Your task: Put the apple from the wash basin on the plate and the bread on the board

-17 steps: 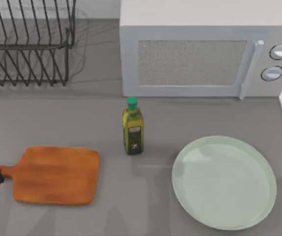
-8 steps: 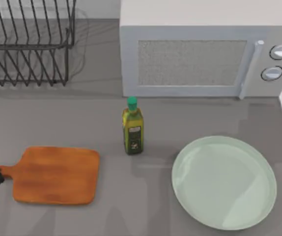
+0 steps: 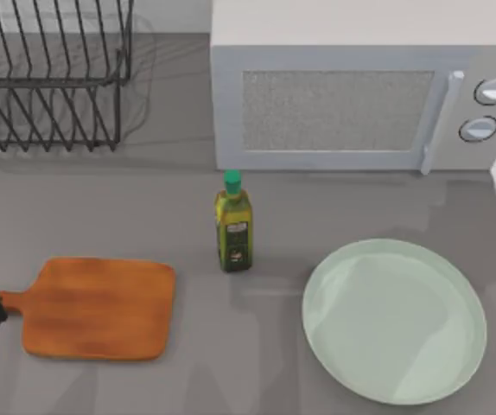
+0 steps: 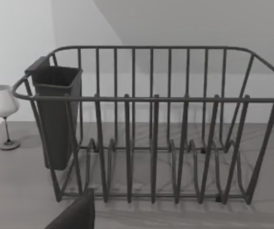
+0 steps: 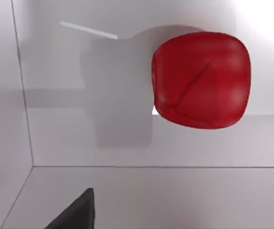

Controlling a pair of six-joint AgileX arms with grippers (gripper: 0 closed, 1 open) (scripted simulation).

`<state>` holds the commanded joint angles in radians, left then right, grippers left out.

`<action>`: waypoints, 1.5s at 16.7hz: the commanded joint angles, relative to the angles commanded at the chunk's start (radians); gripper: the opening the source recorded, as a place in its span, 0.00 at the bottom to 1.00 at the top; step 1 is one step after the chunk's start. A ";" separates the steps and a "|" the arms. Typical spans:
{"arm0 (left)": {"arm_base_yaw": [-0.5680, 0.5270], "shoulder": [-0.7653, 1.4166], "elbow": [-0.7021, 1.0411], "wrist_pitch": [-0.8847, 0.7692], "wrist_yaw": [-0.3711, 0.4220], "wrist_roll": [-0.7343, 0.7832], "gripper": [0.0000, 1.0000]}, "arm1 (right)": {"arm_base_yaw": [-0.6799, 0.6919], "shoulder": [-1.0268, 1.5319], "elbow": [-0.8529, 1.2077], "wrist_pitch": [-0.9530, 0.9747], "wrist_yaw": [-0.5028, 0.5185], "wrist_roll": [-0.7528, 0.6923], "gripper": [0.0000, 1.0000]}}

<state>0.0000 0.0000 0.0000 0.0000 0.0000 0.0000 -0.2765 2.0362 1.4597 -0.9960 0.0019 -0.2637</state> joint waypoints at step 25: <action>0.000 0.000 0.000 0.000 0.000 0.000 1.00 | -0.004 0.305 -0.176 0.483 0.003 0.004 0.32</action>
<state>0.0000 0.0000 0.0000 0.0000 0.0000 0.0000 -0.2804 2.3410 1.2832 -0.5130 0.0045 -0.2593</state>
